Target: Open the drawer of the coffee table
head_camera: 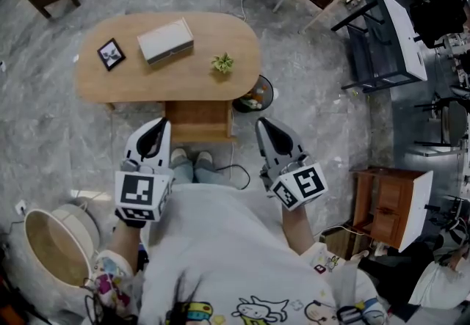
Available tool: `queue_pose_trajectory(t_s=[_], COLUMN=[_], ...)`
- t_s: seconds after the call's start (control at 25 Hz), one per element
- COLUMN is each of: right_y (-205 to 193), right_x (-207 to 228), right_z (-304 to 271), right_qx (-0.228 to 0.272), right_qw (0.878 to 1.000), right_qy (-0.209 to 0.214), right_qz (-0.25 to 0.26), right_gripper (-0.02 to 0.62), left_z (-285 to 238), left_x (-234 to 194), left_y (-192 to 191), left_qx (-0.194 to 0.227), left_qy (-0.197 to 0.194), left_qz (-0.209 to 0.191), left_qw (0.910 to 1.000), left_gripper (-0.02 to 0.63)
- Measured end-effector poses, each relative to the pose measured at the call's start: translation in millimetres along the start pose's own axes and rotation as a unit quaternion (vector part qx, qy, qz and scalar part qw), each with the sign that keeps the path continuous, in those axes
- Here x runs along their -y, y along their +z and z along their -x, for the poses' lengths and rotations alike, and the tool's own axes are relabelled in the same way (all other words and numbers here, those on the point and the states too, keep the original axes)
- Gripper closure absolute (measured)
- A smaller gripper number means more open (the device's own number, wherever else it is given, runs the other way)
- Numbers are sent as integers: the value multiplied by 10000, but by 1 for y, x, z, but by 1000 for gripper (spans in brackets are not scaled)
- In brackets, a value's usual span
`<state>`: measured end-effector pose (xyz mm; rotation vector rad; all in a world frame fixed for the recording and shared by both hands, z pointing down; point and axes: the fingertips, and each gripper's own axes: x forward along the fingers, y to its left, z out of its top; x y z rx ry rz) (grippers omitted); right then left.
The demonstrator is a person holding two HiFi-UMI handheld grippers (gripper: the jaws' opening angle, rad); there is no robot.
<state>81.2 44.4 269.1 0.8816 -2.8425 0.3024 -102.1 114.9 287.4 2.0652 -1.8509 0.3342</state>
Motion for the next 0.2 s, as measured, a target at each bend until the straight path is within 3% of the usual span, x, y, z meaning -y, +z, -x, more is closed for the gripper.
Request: queue_pose_trajectory(t_s=[0.2], right_y=[-1], right_x=[1], right_z=[-1], right_qx=[-36], right_qw=[10000], right_qy=[41], right_qz=[41], right_gripper=[597], left_z=[-2], left_x=[0], left_y=[3], left_qx=[49], left_qy=[-18], left_qz=[-47], left_qw=[10000], left_gripper=[603])
